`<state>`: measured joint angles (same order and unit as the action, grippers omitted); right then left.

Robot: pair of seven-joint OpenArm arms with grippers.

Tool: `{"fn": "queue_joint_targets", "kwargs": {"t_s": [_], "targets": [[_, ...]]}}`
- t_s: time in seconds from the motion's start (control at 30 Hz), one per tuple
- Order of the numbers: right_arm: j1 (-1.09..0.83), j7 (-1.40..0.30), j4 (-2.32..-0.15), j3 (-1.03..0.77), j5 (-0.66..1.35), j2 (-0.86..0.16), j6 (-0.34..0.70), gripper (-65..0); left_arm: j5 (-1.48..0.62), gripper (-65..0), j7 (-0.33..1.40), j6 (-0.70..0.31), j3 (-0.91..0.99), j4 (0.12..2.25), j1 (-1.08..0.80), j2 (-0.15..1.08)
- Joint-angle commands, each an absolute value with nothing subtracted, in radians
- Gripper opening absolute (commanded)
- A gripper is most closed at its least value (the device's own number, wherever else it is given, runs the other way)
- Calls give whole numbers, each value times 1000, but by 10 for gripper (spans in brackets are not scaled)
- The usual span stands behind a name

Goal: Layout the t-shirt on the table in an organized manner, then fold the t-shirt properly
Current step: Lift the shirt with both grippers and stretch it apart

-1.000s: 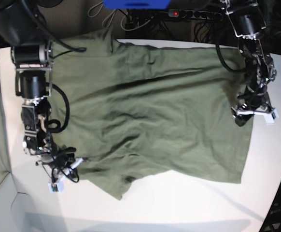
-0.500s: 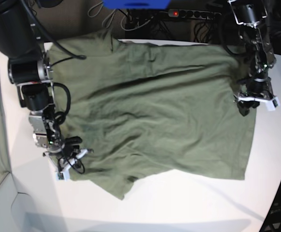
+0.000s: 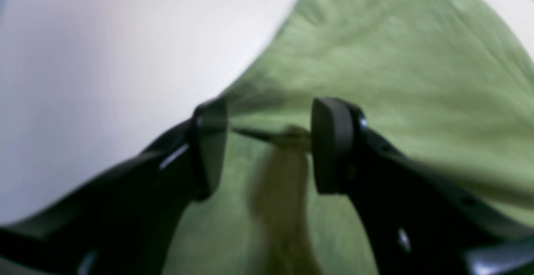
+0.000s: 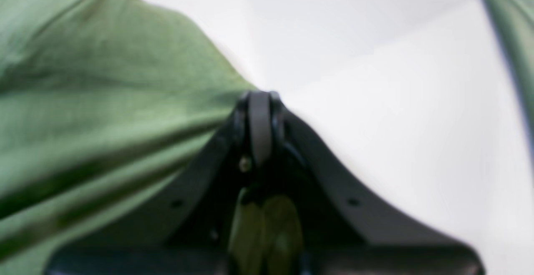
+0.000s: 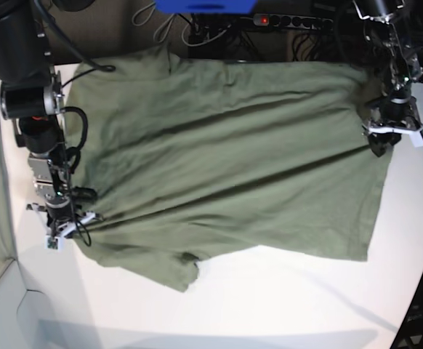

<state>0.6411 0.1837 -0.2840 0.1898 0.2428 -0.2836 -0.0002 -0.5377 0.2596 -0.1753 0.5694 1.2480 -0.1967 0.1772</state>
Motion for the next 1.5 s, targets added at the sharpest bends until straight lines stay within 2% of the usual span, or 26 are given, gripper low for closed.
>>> {"fn": "queue_joint_targets", "kwargs": {"t_s": [0.0,0.33,0.47,0.7,0.87,1.0,1.23,1.37,1.47], "targets": [[648,134,-286,186,240,-300,-36,-650,-513,-321,352,-134,567,1257,-219,165],[542,134,-288,185,242,-305,-35,-650,-513,-321,357,-134,556,1423,-321,99],[499,134,-320,185,242,-303,-35,-650,-513,-321,430,-134,558,1443,-341,88],[346,99,-634,186,240,-303,-35,-650,-582,-321,638,-134,558,1643,-355,41],[278,4,-894,185,242,-306,-35,-650,-639,-321,670,-134,564,1767,-346,45],[239,-22,-1049,183,242,-308,-35,-650,-613,-321,645,-134,567,1716,-228,74],[245,-61,-1104,101,239,-278,-35,-650,-470,-321,535,-134,558,1379,-13,85],[262,-61,-1109,81,240,-275,-35,-650,-394,-321,519,-134,562,1308,-1,84],[292,-61,-1109,84,240,-274,-35,-650,-395,-321,519,-134,565,1328,-67,81]]}}
